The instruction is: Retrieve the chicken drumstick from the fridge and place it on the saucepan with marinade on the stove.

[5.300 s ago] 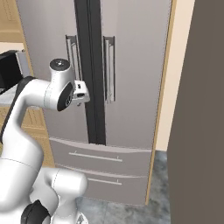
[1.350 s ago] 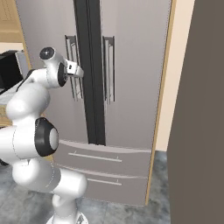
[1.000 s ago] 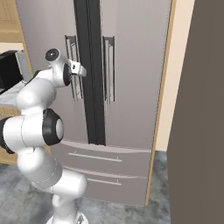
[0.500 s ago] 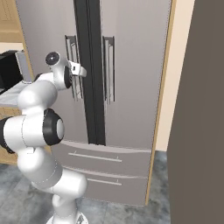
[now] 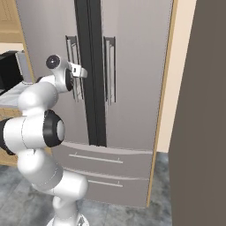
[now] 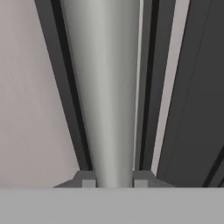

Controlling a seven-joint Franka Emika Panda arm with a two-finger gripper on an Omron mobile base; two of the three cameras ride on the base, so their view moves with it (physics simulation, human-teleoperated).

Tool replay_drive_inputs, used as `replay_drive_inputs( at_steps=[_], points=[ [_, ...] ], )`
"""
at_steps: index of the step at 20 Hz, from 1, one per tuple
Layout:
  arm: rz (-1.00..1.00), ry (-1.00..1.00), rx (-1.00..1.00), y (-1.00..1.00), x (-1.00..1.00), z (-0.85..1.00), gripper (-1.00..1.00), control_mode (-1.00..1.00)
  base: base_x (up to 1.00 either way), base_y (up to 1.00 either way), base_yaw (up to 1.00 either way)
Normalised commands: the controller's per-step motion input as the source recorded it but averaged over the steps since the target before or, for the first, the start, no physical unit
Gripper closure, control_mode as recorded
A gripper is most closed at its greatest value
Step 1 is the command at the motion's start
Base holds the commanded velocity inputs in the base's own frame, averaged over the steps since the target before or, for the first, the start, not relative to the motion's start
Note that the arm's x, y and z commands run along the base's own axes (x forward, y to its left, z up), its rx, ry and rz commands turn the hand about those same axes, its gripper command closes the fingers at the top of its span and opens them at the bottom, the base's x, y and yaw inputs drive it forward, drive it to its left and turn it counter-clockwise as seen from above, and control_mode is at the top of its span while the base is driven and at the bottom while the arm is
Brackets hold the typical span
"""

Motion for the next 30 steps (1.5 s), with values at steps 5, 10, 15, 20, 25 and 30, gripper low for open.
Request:
replay_drive_inputs(
  at_steps=[5, 10, 15, 20, 25, 30],
  points=[
    [-0.01, 0.00, 0.00, 0.20, 0.17, -0.01, 1.00, -1.00, 0.00, 0.00, 0.00],
    [0.00, -0.03, 0.00, 0.88, -0.26, 0.00, 1.00, -1.00, 0.00, 0.00, 0.00],
    [0.00, -0.04, 0.00, 1.00, -0.66, 0.00, 1.00, -1.00, 0.00, 0.00, 0.00],
    [0.00, -0.03, 0.00, 1.00, -0.81, 0.00, 1.00, -1.00, 0.00, 0.00, 0.00],
    [0.00, -0.03, 0.00, 1.00, -0.70, -0.01, 1.00, -1.00, 0.00, 0.00, 0.00],
    [-0.08, 0.00, 0.00, 1.00, -0.56, -0.14, 1.00, -1.00, 0.00, 0.00, 0.00]
  ],
)
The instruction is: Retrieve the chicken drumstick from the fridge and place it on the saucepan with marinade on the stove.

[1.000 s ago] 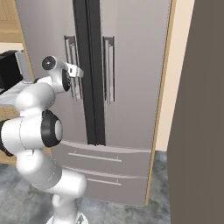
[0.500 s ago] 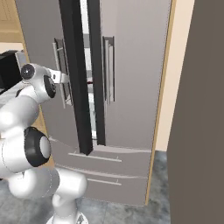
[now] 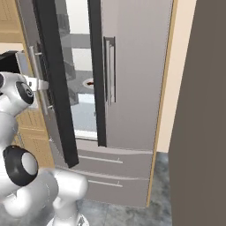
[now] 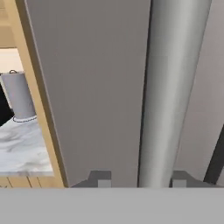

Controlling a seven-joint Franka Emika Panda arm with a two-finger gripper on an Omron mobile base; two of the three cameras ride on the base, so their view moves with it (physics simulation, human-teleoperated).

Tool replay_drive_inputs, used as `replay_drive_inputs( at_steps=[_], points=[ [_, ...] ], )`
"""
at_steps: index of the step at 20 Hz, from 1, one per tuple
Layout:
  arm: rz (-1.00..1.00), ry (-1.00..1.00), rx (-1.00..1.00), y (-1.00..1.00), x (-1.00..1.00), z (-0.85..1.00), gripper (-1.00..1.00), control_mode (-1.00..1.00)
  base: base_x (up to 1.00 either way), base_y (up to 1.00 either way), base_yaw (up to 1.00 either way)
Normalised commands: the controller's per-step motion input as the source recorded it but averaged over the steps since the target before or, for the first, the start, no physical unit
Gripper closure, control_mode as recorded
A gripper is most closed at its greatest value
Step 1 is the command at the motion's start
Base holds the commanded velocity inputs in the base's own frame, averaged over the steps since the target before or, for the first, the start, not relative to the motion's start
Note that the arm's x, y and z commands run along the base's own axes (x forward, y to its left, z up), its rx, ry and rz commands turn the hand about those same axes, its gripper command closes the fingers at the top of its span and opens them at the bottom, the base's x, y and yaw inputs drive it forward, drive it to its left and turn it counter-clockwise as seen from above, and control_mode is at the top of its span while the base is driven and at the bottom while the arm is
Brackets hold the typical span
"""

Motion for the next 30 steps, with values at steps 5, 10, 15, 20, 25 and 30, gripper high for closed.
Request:
replay_drive_inputs(
  at_steps=[5, 10, 15, 20, 25, 30],
  points=[
    [-0.08, 0.01, -0.05, 0.92, -0.95, -0.02, -1.00, -1.00, 0.00, 0.00, 0.00],
    [0.00, 0.00, 0.01, 0.01, -1.00, 0.10, -1.00, -1.00, 0.00, 0.00, 0.00],
    [0.00, 0.02, 0.06, -0.45, -1.00, 0.23, -1.00, -1.00, 0.00, 0.00, 0.00],
    [0.00, 0.01, 0.10, -0.90, -1.00, 0.35, -1.00, -1.00, 0.00, 0.00, 0.00],
    [0.00, 0.02, 0.11, -1.00, -0.75, 0.31, -1.00, -1.00, 0.00, 0.00, 0.00],
    [0.06, 0.05, 0.11, -0.98, -0.04, 0.23, -1.00, -1.00, 0.00, 0.00, 0.00]
  ],
)
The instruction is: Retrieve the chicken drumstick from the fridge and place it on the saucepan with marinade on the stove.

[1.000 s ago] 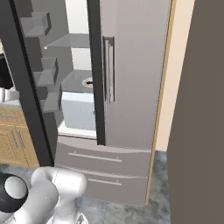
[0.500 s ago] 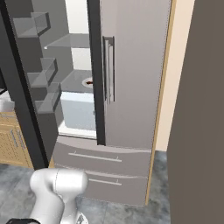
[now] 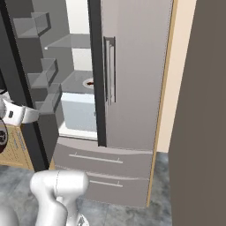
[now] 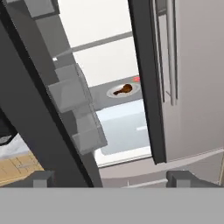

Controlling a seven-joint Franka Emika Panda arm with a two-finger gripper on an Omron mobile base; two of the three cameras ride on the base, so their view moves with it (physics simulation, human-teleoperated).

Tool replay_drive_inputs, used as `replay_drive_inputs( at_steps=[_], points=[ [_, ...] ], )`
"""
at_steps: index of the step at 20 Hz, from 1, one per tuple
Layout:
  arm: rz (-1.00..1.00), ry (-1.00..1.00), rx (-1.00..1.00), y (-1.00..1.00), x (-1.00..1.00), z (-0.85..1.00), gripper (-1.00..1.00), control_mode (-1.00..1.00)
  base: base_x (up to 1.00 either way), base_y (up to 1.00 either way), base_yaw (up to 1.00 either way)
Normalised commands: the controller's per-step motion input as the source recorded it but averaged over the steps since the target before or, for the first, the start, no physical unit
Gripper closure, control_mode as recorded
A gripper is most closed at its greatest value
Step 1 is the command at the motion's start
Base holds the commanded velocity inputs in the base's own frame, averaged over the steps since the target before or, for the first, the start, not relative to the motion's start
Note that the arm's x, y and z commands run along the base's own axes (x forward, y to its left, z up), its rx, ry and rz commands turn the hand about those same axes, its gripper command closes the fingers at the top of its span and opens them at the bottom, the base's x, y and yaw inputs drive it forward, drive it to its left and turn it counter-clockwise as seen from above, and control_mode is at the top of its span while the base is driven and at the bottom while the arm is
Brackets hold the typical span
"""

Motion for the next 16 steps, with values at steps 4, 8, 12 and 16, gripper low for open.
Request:
replay_drive_inputs(
  at_steps=[4, 8, 12, 16],
  points=[
    [0.22, 0.11, 0.08, -0.57, 0.49, 0.00, -1.00, -1.00, 0.00, 0.00, 0.00],
    [0.15, 0.12, 0.08, -0.32, 0.50, 0.00, -1.00, -1.00, 0.00, 0.00, 0.00],
    [0.03, 0.10, 0.02, -0.05, 0.62, 0.00, -1.00, -1.00, 0.00, 0.00, 0.00],
    [0.01, 0.05, 0.00, 0.00, 0.71, 0.00, -1.00, -1.00, 0.00, 0.00, 0.00]
  ],
)
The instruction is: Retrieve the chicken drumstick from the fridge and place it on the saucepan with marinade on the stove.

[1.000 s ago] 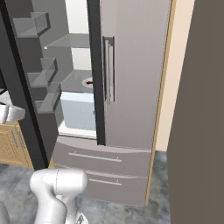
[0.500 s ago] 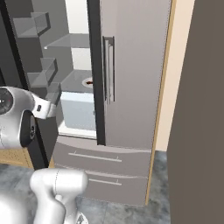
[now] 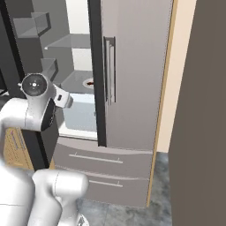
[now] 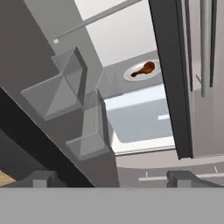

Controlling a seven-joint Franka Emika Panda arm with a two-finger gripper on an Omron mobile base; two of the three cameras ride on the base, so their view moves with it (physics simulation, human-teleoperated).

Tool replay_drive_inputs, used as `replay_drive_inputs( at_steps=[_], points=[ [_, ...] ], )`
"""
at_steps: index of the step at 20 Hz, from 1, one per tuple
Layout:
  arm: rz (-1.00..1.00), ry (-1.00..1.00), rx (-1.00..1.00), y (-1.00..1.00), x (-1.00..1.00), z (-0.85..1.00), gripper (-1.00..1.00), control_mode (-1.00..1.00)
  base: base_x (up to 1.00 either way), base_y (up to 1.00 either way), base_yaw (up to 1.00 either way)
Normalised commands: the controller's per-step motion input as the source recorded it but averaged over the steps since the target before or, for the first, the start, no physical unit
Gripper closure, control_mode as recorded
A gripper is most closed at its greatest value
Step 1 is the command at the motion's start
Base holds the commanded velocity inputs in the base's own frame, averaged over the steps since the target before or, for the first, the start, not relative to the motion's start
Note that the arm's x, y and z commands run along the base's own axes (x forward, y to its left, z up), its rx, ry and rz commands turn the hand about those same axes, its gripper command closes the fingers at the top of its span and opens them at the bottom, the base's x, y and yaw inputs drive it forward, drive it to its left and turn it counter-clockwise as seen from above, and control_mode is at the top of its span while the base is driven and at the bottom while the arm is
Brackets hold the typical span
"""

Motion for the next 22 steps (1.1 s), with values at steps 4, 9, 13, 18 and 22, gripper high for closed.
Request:
replay_drive_inputs(
  at_steps=[4, 9, 13, 18, 22],
  points=[
    [0.01, 0.00, 0.00, 0.17, 0.88, 0.00, -1.00, -1.00, 0.00, 0.00, 0.00],
    [0.02, 0.00, 0.00, 0.28, 0.93, 0.00, -1.00, -1.00, 0.00, 0.00, 0.00],
    [0.07, 0.00, 0.03, 0.48, 0.89, -0.03, -1.00, -1.00, 0.00, 0.00, 0.00],
    [0.17, 0.00, 0.06, 0.79, 0.70, -0.16, -1.00, -1.00, 0.00, 0.00, 0.00],
    [0.23, 0.00, 0.06, 1.00, 0.61, -0.27, -1.00, -1.00, 0.00, 0.00, 0.00]
  ],
)
